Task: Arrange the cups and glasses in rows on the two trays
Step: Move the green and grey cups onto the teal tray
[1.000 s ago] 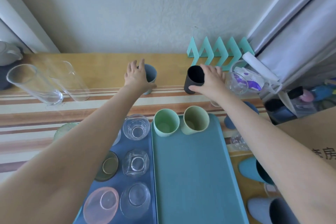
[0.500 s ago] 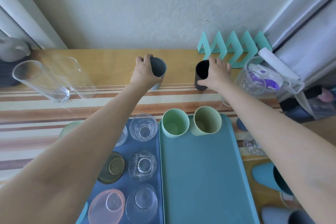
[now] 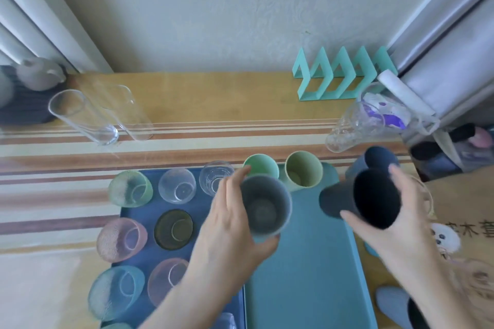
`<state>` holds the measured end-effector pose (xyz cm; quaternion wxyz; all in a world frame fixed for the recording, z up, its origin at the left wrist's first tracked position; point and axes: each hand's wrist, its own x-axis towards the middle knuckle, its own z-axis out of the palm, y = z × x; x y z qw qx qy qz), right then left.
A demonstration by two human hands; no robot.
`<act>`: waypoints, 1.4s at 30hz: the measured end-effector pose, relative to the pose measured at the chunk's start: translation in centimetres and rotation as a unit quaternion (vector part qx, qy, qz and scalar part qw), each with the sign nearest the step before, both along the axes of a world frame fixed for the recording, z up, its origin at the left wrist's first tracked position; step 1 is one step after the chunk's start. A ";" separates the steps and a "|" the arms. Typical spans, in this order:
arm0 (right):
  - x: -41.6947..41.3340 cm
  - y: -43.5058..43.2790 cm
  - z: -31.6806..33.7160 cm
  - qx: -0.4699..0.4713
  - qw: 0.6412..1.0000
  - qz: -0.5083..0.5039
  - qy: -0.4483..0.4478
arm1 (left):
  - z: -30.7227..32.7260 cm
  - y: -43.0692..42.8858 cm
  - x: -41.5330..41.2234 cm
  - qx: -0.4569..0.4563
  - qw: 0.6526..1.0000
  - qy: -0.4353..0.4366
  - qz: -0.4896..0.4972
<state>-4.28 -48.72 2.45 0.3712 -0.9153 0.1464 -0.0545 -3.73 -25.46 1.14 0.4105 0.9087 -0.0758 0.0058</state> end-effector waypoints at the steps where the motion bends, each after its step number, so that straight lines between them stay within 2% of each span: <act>1: -0.9 0.3 -1.5 0.015 1.000 -0.008 0.022 | -1.2 -0.3 -0.9 0.006 1.000 0.023 0.007; 5: -2.2 2.4 -6.8 0.023 0.998 -0.004 0.050 | -5.2 -1.5 -2.5 0.046 0.992 0.114 0.024; 8: -1.9 3.4 -9.1 0.004 0.999 -0.002 0.048 | -6.5 -2.4 -2.6 0.071 0.988 0.135 0.036; 14: -1.3 4.4 -11.6 -0.040 0.998 0.007 0.042 | -8.1 -3.6 -1.8 0.075 0.987 0.126 0.063; 23: -1.1 4.4 -12.4 -0.080 0.997 0.009 0.018 | -8.7 -4.8 -1.3 0.096 0.987 0.119 0.047; 34: -1.6 4.1 -12.0 -0.017 0.998 0.027 0.049 | -9.4 -4.5 -1.5 0.089 0.990 0.105 0.035; 38: -3.2 3.8 -9.7 -0.019 0.998 0.044 0.044 | -8.1 -3.9 -2.4 0.097 0.993 0.048 0.042; 40: -4.4 2.5 -8.1 -0.033 0.999 0.028 0.020 | -5.7 -4.3 -3.3 0.044 0.999 -0.003 0.031; 42: -5.3 0.1 -6.5 -0.086 0.996 -0.020 -0.002 | -3.3 -5.5 -3.3 -0.001 0.999 -0.053 -0.002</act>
